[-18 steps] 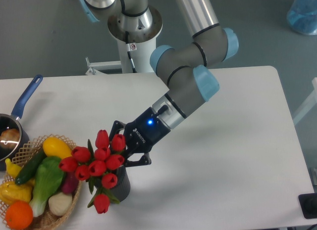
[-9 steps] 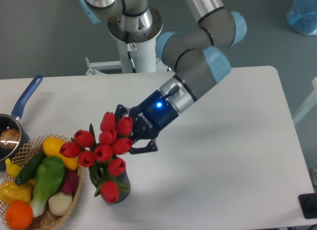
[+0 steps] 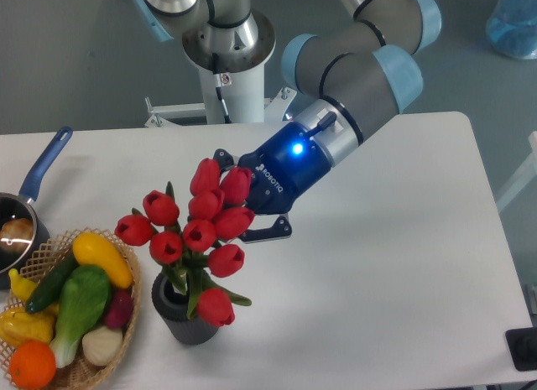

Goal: Pick up the flowers from the vase
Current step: 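Lift the gripped tulips up out of the vase and away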

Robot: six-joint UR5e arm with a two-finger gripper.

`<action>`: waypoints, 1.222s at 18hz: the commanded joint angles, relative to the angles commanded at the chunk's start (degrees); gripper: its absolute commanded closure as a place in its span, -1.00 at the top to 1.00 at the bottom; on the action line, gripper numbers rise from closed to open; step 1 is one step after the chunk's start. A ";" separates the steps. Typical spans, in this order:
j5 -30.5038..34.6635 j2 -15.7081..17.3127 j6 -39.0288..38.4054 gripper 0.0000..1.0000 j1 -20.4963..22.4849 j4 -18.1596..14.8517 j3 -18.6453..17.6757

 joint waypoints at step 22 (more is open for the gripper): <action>18.49 2.19 21.41 -1.00 12.22 0.09 -2.19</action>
